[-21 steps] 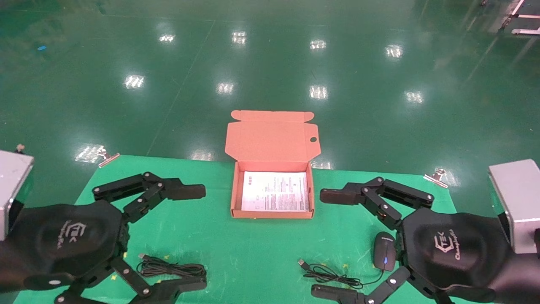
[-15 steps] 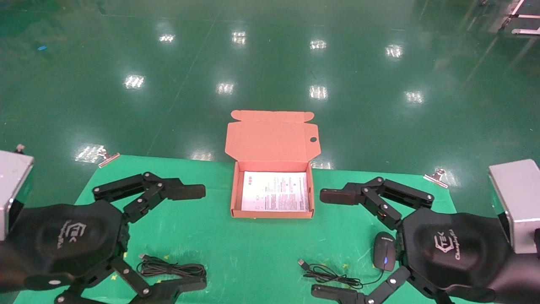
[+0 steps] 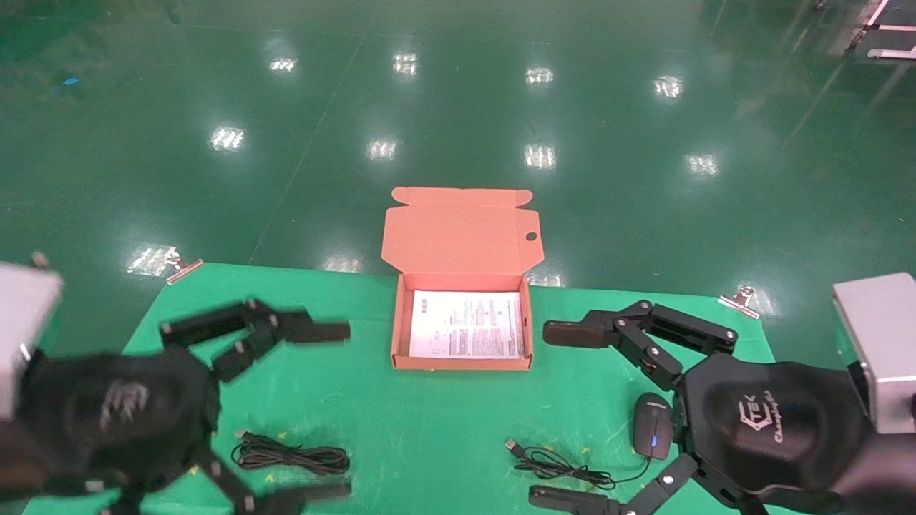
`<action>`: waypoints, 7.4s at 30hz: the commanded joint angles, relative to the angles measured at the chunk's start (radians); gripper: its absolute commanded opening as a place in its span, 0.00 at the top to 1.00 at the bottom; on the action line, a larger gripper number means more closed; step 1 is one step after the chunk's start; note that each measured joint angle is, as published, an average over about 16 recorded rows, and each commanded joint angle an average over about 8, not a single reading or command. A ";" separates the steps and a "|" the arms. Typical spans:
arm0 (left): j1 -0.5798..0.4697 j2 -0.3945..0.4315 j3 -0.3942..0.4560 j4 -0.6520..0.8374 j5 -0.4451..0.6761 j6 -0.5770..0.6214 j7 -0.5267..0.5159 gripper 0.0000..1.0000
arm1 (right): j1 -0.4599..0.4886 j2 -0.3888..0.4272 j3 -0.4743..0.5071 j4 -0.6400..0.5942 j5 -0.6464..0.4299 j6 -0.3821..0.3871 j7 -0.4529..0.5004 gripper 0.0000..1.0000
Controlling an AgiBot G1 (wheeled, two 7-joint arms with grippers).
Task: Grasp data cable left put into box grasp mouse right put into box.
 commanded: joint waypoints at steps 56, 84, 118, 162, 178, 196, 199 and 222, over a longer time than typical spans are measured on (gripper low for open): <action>-0.288 0.415 0.502 0.535 1.101 -0.297 0.030 0.00 | 0.243 -0.370 -0.550 -0.251 -1.162 0.242 -0.275 0.00; -0.347 0.512 0.488 0.858 1.091 -0.405 0.164 1.00 | 0.261 -0.512 -0.563 -0.559 -1.201 0.390 -0.370 1.00; -0.345 0.490 0.491 0.830 1.091 -0.381 0.173 1.00 | 0.268 -0.493 -0.551 -0.540 -1.188 0.381 -0.353 1.00; -0.615 0.537 0.373 0.541 1.156 -0.763 0.138 1.00 | 0.780 -0.737 -0.289 -0.868 -0.924 0.625 -0.449 1.00; -0.548 0.494 0.399 0.514 1.172 -0.701 0.115 1.00 | 0.726 -0.733 -0.302 -0.856 -0.911 0.627 -0.447 1.00; -0.455 0.382 0.454 0.396 1.382 -0.641 -0.118 1.00 | 0.607 -0.767 -0.509 -0.803 -0.803 0.721 -0.390 1.00; -0.450 0.360 0.459 0.368 1.418 -0.620 -0.161 1.00 | 0.595 -0.768 -0.559 -0.796 -0.779 0.742 -0.375 1.00; -0.420 0.323 0.466 0.242 1.502 -0.571 -0.290 1.00 | 0.536 -0.769 -0.855 -0.752 -0.526 0.884 -0.204 1.00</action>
